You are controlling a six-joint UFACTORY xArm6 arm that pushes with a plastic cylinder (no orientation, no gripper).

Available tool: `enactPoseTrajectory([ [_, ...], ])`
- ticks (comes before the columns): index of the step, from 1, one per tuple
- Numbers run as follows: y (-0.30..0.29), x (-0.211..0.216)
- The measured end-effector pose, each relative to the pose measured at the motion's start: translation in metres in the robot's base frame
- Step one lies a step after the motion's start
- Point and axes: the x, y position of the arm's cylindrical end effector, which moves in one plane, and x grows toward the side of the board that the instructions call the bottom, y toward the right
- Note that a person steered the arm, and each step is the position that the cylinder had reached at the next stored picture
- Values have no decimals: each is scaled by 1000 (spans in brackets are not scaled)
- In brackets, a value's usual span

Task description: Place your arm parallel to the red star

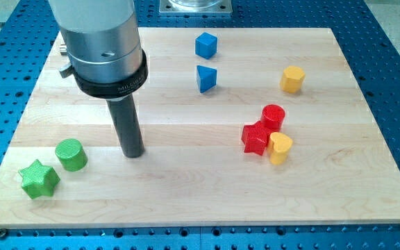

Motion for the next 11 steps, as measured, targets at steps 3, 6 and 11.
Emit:
enactPoseTrajectory([
  [3, 2, 79],
  [6, -25, -47],
  [11, -23, -156],
])
